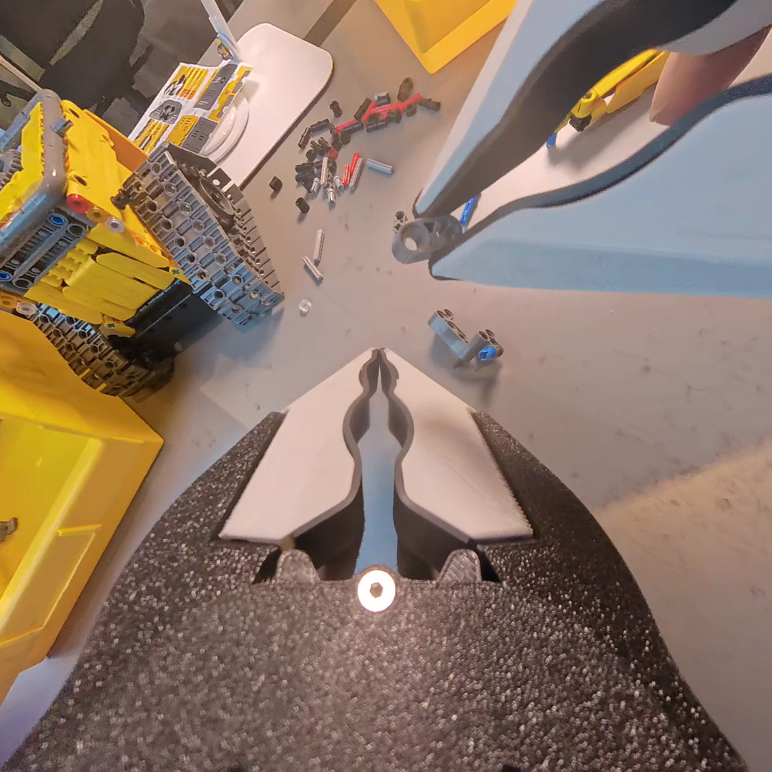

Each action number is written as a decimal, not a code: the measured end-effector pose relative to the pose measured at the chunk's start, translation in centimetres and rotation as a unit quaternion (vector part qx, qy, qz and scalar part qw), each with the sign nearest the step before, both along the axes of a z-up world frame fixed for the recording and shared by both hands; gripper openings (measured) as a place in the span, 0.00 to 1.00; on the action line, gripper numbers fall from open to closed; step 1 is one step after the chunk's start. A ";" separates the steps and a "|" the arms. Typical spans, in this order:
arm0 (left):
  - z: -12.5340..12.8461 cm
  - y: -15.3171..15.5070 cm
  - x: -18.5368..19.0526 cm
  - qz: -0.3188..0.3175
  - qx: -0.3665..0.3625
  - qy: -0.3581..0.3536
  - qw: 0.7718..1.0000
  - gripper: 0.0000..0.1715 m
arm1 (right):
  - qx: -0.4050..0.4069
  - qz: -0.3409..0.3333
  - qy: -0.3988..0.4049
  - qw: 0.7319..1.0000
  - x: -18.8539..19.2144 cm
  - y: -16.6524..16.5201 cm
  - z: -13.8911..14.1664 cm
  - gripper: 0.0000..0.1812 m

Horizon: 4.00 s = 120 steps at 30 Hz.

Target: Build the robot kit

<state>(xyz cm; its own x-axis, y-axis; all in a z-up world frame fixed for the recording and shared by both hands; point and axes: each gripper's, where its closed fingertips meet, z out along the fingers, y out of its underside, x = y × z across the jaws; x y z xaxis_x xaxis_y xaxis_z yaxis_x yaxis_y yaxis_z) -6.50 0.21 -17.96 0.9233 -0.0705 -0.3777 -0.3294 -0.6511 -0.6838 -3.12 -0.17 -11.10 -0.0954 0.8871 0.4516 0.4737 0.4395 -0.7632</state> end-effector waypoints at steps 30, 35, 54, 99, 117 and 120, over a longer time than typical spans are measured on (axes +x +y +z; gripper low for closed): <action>-1.2 -0.1 -0.9 0.005 -0.019 0.041 0.999 0.00 | -0.058 -0.009 -0.135 0.989 0.2 -0.1 -2.0 0.04; -1.3 -0.1 -1.0 0.005 -0.021 0.042 0.999 0.00 | -0.060 -0.009 -0.138 0.989 0.2 0.0 -1.9 0.04; -1.1 -1.6 -4.5 0.037 -0.027 0.035 0.998 0.00 | -0.134 0.144 -0.269 0.943 3.7 -4.1 -8.5 0.04; -2.6 -6.4 5.9 -0.117 -0.155 -0.104 0.975 0.13 | -0.219 0.007 -0.153 0.964 6.8 -4.0 -8.7 0.10; 0.8 -0.8 1.2 -0.181 0.047 -0.159 0.969 0.17 | -0.149 0.081 -0.202 0.965 3.4 -4.1 -10.0 0.14; 1.1 -1.1 0.9 -0.197 0.073 -0.140 0.968 0.17 | -0.119 0.131 -0.215 0.961 3.5 -4.4 -10.0 0.04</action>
